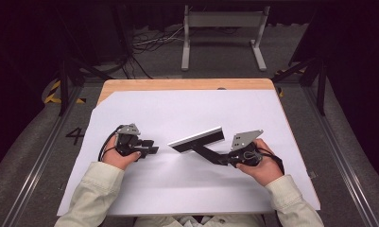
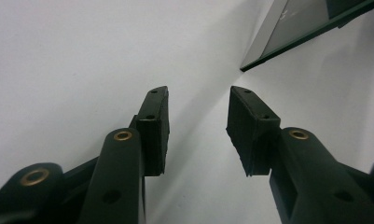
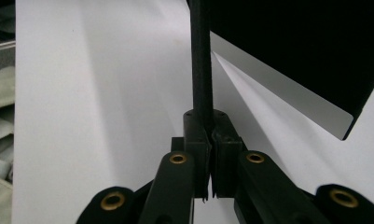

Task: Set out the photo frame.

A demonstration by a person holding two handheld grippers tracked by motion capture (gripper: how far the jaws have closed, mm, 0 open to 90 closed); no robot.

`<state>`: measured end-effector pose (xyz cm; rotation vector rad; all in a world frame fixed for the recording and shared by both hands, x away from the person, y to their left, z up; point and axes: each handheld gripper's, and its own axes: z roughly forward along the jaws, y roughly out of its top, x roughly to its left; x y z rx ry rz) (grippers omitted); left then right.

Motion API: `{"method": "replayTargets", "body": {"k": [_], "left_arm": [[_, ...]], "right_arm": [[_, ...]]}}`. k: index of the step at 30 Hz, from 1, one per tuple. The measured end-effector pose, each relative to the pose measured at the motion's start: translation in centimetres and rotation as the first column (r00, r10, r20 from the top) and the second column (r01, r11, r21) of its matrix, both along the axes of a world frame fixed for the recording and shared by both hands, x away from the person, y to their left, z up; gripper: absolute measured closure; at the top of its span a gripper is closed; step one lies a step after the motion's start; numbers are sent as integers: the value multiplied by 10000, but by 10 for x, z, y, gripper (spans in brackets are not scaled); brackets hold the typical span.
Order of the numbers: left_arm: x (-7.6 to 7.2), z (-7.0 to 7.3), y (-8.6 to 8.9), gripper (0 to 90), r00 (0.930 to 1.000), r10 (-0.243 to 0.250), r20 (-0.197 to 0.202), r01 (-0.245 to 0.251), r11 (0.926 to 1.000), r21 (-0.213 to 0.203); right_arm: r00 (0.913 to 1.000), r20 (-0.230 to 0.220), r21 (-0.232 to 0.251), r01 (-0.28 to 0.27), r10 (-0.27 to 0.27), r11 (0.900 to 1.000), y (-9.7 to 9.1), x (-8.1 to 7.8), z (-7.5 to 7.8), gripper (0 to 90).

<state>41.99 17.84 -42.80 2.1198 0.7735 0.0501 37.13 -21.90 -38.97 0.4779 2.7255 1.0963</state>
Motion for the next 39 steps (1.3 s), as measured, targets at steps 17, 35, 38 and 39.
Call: {"method": "replayTargets", "body": {"k": [17, 35, 38, 39], "left_arm": [[2, 0, -4, 597, 9999, -97, 33, 97, 10000, 21], [2, 0, -6, 597, 9999, -139, -26, 139, 9999, 21], [2, 0, -6, 597, 9999, -144, -29, 144, 9999, 15], [2, 0, -7, 597, 9999, -121, -39, 121, 9999, -6]], "right_arm": [[9997, 107, -1133, -209, 222, 9933, -2, 2, -13, 859], [9989, -463, -1252, 60, -119, 9921, -7, 6, -23, 840], [9985, -506, -1225, 134, -197, 9924, -8, 7, -23, 833], [9983, -523, -1203, 179, -244, 9926, -8, 7, -24, 828]]}}
